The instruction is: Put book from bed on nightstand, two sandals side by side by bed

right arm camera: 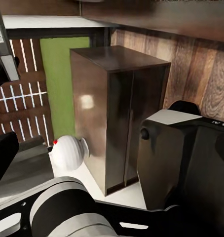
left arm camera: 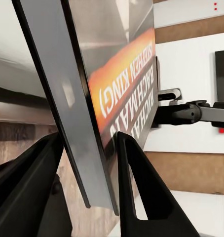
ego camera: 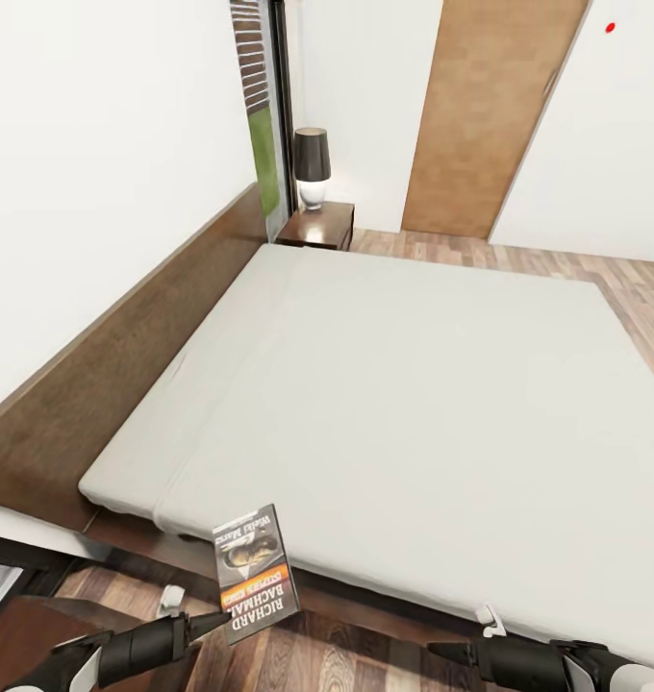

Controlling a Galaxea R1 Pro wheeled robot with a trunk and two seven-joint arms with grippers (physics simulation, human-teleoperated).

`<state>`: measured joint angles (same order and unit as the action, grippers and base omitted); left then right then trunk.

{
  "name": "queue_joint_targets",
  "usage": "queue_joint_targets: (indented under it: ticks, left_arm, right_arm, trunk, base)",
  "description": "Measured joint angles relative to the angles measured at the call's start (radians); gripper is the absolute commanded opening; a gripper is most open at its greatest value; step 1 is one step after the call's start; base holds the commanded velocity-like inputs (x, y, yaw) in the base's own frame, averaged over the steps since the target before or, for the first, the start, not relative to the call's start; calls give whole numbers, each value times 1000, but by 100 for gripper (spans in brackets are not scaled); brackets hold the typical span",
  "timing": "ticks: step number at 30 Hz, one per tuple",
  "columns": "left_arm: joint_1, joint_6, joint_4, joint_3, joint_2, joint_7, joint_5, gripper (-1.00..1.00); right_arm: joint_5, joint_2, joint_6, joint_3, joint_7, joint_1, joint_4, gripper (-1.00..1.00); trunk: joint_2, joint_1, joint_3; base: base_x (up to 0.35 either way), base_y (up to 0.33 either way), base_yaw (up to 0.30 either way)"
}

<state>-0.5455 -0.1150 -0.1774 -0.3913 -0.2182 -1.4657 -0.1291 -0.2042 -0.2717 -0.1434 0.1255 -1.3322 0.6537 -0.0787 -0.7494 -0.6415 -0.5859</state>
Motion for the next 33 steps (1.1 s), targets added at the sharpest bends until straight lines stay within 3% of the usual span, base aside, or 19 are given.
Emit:
queue_joint_targets:
  ticks: [33]
  left_arm:
    - [0,6,29,-2,0,1,1,-100]
  right_arm:
    - [2,0,0,0,8,0,-1,100]
  trunk:
    - [231,127,157]
  base:
    - [0,0,0]
